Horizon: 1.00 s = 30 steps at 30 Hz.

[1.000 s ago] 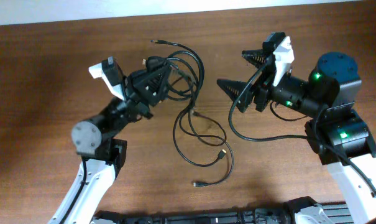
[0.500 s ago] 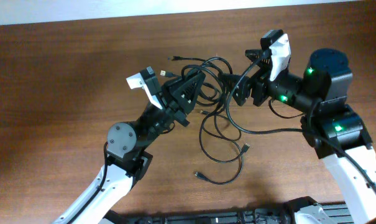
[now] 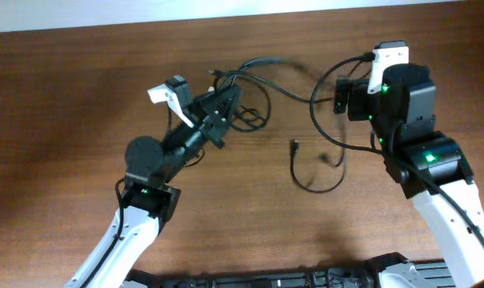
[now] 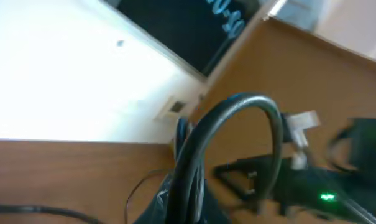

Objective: Untangle cables

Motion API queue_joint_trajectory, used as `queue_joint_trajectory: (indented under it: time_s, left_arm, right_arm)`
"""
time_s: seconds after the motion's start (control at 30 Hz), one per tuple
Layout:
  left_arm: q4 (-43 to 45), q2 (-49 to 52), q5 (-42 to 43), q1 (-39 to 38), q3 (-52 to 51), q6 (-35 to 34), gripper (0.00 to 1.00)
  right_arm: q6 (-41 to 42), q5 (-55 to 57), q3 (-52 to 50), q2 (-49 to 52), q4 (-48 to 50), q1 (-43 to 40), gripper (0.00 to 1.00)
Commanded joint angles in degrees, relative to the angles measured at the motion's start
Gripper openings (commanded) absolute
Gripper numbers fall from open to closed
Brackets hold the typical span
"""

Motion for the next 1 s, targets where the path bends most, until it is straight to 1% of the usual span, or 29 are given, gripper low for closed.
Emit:
queue_joint_trajectory:
  time_s: [0.0,0.03,0.07,0.1,0.13,0.23,0.3,0.37,0.43,0.47,0.5,0.57,0.63,0.73,0.8,0.83,0.87,0.9,0.93,0.97]
  left_arm:
    - [-10.7,-0.6,0.0,1.2,0.3,12.0,0.17]
    - [-15.4,-0.6,-1.3,1.2,0.3,13.5,0.32]
    - [-20.9,-0.6,-4.2,1.2,0.3,13.6,0.72]
    - [-25.7,-0.6,-6.6,1.2,0.3,13.6,0.99]
    - [-31.3,-0.6,-8.7,1.2,0.3,13.6,0.99]
    - [-35.9,-1.7,-9.5,1.3,0.3,14.6,0.99]
    - [-38.7,-5.0,-10.1,1.3,0.3,19.2,0.99]
    - [-46.0,-10.2,-11.5,1.3,0.4,23.4,0.99]
    - [-56.9,-18.3,-20.3,1.3,0.4,24.5,0.99]
    - [-59.7,-23.3,-24.0,1.3,0.4,26.8,0.99]
    - [-60.4,-26.2,-25.8,1.3,0.4,26.9,0.99]
    - [-60.9,-31.0,-26.2,1.3,0.5,27.4,0.99]
    - [-61.0,-31.8,-26.6,1.3,0.5,30.6,0.99]
    - [-62.4,-30.9,-26.6,1.3,1.6,30.7,0.99]
    - [-73.2,-27.4,-28.4,1.3,11.5,36.5,0.99]
    - [-76.0,-26.0,-28.6,1.3,14.5,38.1,0.99]
    - [-81.2,-23.5,-28.9,1.3,19.7,40.5,0.99]
    - [-86.8,-20.7,-32.1,1.3,25.0,40.8,0.99]
    - [-93.8,-17.5,-35.2,1.3,30.9,43.0,0.99]
    - [-98.9,-15.3,-36.9,1.3,35.3,44.4,0.99]
  right_arm:
    - [0.9,1.9,0.5,-3.4,0.2,-0.4,0.99]
    - [0.9,0.9,0.5,-4.0,0.2,-0.4,0.99]
    - [0.9,-0.7,0.5,-4.8,0.3,-0.4,0.99]
    - [0.9,-1.8,0.5,-5.5,0.3,-0.4,0.99]
    - [0.9,-2.6,0.5,-5.7,0.3,-0.4,0.99]
    - [0.9,-2.8,0.5,-5.6,-0.7,-0.4,0.99]
    - [0.9,-2.8,0.4,-5.6,-2.3,-0.4,0.98]
    - [0.9,-2.8,0.5,-5.0,-3.4,-0.4,0.99]
    - [0.9,-6.7,0.5,-3.6,-3.4,-0.4,0.99]
    - [0.9,-10.5,0.4,-2.4,-3.4,-0.4,0.98]
    - [0.9,-13.7,0.5,-1.4,-3.4,-0.4,0.99]
    - [0.9,-19.6,0.5,1.4,-3.4,-0.3,0.99]
    - [0.9,-22.9,0.5,2.9,-3.4,-0.3,0.99]
    - [0.9,-29.1,0.5,3.4,-3.4,-0.3,0.99]
    - [0.9,-34.1,0.5,3.4,-3.4,-0.3,0.99]
    - [0.9,-37.0,0.4,3.4,-3.4,-0.3,0.99]
    - [0.9,-40.5,0.4,3.4,-3.4,-0.3,0.99]
    - [0.9,-44.1,0.4,3.4,-3.4,-0.3,0.99]
    - [0.9,-44.8,0.4,3.8,-3.5,-0.3,0.99]
    - [1.7,-44.7,0.4,4.5,-4.0,-0.3,0.99]
